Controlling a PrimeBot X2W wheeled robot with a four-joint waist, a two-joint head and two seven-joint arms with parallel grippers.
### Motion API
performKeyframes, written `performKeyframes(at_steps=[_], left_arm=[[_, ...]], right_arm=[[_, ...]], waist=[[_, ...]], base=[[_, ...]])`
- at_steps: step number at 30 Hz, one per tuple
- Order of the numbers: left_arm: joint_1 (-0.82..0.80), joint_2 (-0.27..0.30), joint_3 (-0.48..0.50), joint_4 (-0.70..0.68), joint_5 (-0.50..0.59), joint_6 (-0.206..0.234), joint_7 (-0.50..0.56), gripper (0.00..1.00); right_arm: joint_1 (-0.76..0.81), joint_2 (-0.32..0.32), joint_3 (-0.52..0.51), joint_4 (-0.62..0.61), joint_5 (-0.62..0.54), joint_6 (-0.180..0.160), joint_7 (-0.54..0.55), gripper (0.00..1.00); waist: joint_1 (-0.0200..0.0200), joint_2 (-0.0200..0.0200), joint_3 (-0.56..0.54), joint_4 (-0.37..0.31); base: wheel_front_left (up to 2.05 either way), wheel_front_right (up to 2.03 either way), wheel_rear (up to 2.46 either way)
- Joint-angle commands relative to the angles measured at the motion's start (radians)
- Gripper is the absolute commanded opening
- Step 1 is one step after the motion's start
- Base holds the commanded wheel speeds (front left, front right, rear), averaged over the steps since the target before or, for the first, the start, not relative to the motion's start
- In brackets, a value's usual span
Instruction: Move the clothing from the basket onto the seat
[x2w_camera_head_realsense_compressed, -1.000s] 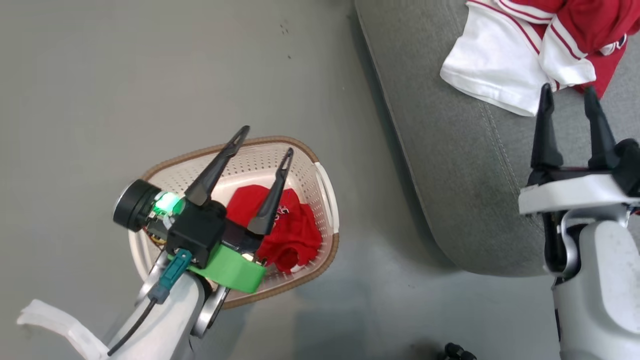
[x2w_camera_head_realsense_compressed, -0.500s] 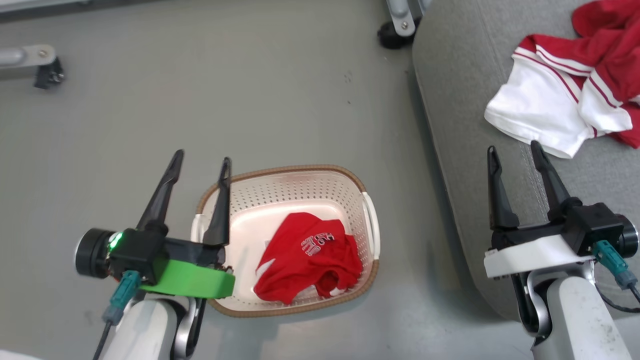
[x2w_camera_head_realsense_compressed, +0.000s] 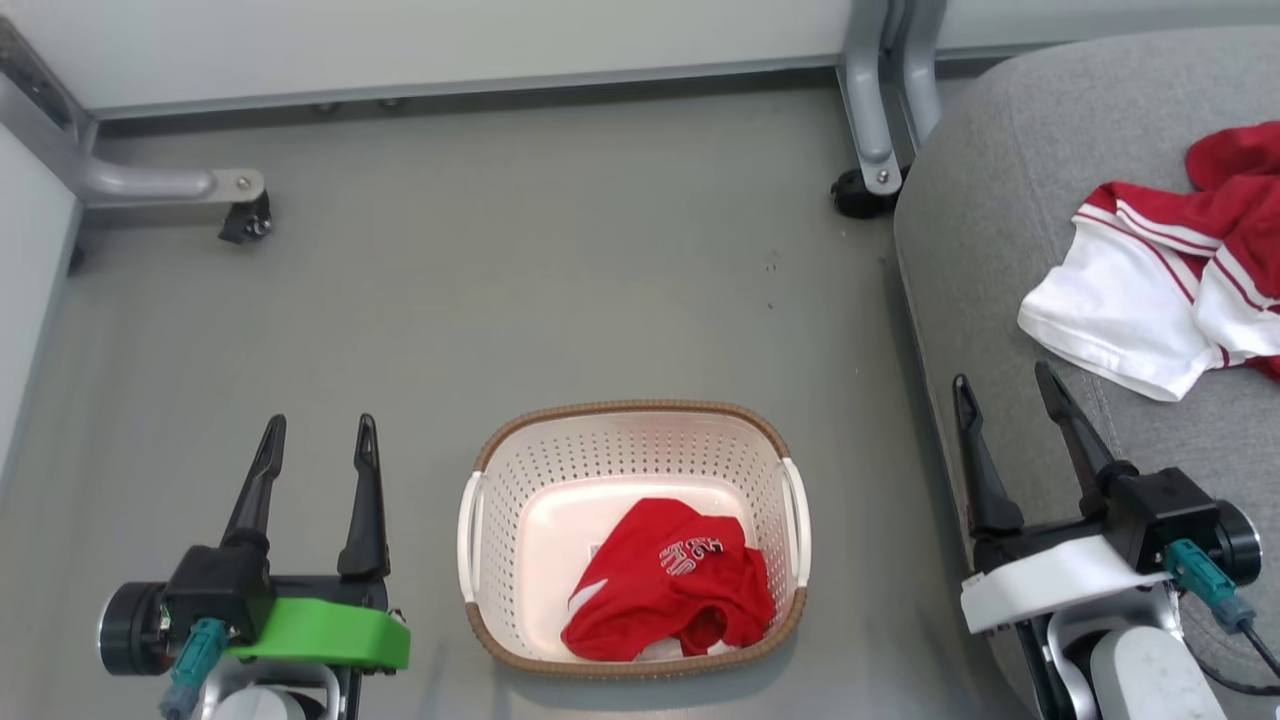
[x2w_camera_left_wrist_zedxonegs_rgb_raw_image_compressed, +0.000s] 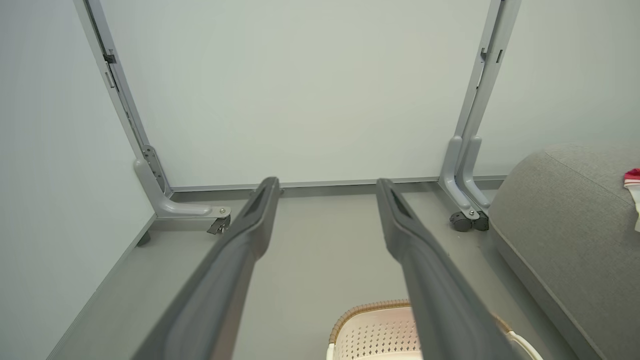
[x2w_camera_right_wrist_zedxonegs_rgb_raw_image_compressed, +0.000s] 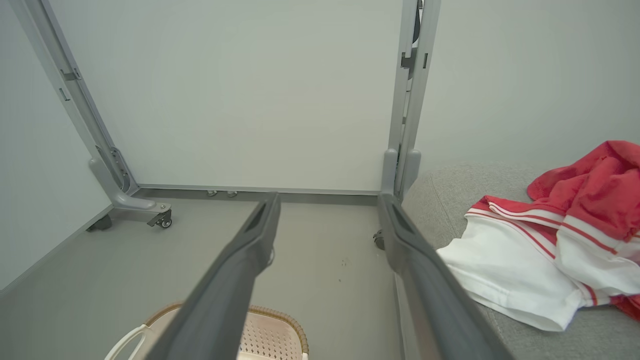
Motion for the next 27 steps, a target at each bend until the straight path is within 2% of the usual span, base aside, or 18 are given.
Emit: performKeyframes(at_steps=[1,12,27], left_arm=[[0.025,-0.003,0.007,0.007,0.009,-0.008,0.000,1.00],[0.079,-0.029,0.046,0.045,0.057,-0.044,0.000,1.00],[0.103,-0.051,0.069,0.086,0.085,-0.061,0.000,1.00]], right_arm=[[0.024,-0.002,0.002,-0.005,0.009,0.000,0.006,1.00],[0.094,-0.002,0.018,-0.023,0.048,0.000,0.028,1.00],[0.120,-0.002,0.040,-0.020,0.072,0.000,0.036,1.00]], waist=[[0.0001,0.0000,-0.032,0.011],[0.0001,0.0000,-0.083,-0.004],[0.0001,0.0000,-0.108,-0.005]], base=[[0.00,0.00,0.00],[0.00,0.00,0.00],[0.00,0.00,0.00]])
